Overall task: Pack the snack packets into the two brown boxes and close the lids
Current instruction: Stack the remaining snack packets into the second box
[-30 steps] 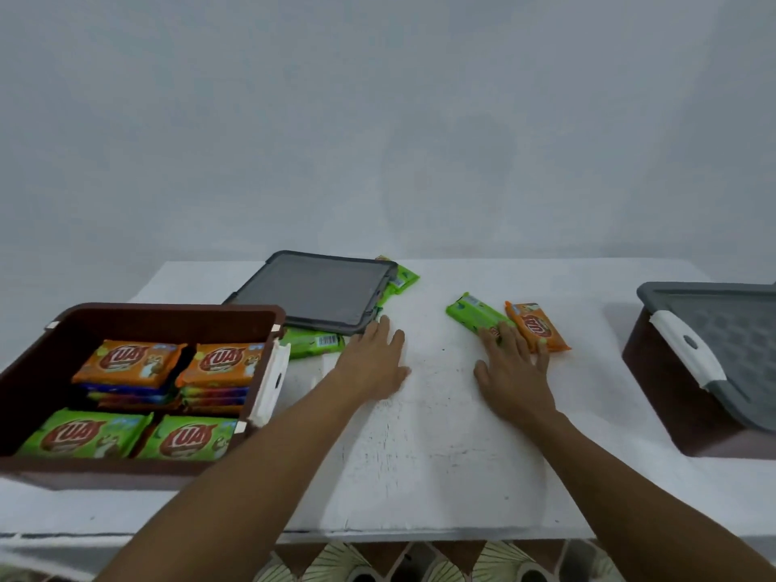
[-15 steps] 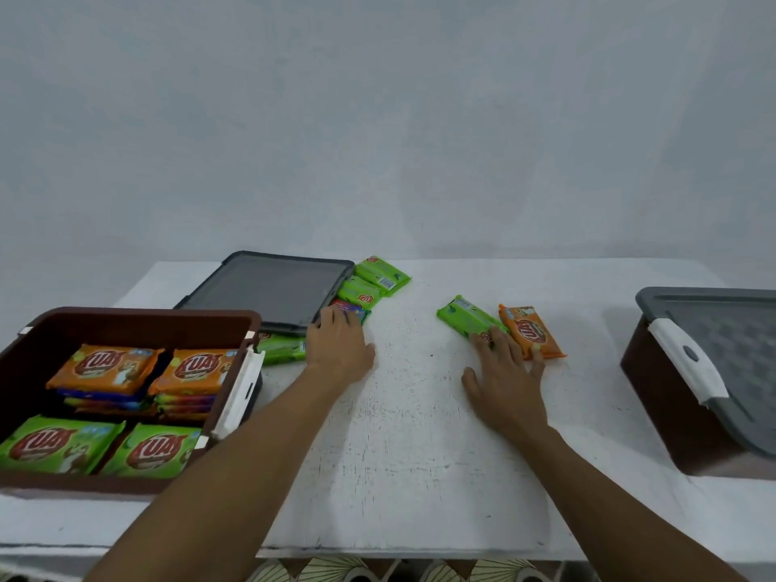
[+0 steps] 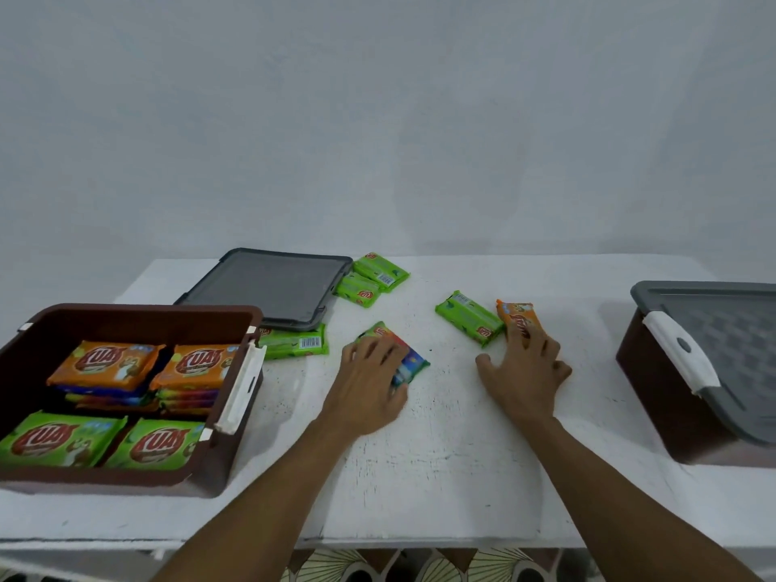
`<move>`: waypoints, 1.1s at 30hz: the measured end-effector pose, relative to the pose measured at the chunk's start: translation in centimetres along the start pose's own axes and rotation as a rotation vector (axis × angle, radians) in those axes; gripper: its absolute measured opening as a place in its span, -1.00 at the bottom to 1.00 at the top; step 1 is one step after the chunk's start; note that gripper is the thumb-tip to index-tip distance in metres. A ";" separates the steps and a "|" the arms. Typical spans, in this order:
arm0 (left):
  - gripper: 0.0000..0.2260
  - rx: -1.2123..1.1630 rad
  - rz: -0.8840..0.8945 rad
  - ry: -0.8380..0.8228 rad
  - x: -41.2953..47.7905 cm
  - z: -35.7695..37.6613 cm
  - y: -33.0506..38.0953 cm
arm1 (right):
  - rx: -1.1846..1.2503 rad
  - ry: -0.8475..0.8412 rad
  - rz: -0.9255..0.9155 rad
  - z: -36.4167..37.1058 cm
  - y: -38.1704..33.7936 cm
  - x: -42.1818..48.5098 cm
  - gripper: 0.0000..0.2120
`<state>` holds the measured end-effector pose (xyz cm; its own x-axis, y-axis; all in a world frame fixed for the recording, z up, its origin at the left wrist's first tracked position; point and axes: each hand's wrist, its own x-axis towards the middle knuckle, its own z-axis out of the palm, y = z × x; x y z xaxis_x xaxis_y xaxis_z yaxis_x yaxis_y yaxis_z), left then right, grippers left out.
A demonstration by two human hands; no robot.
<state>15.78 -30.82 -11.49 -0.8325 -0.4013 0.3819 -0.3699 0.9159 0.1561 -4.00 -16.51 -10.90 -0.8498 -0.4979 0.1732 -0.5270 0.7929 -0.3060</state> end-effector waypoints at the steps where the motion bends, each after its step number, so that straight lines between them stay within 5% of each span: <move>1: -0.54 -0.026 -0.004 -0.012 -0.1 0.0 0.0 | -0.015 0.018 0.006 -0.2 0.1 0.1 -0.38; 8: -0.36 -0.139 -0.167 -0.101 0.2 0.7 -0.8 | 0.099 0.062 0.036 -0.4 1.1 -0.9 -0.56; 12: -0.44 -0.202 -0.191 0.041 -0.1 -0.3 -0.1 | 0.223 0.116 0.054 -0.9 1.0 -2.4 -0.56; 16: -0.42 -0.102 -0.165 0.125 -0.3 -0.9 0.5 | 0.399 0.116 -0.145 -0.8 0.6 -4.4 -0.84; 21: -0.24 -0.045 -0.155 -0.014 -0.4 -0.8 0.3 | 0.319 0.083 -0.134 -0.7 1.2 -4.1 -0.51; 25: -0.31 -0.240 -0.178 -0.075 -0.3 -0.6 -0.2 | 0.177 -0.033 -0.151 -0.7 1.3 -3.7 -0.43; 33: -0.57 -0.324 -0.345 0.145 -0.2 -1.1 -0.3 | 0.157 0.020 -0.187 -0.3 1.9 -3.5 -0.34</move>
<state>16.56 -31.03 -10.61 -0.6101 -0.6967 0.3773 -0.4474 0.6960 0.5617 -2.05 -13.16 -11.85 -0.7383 -0.6229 0.2586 -0.6679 0.6220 -0.4087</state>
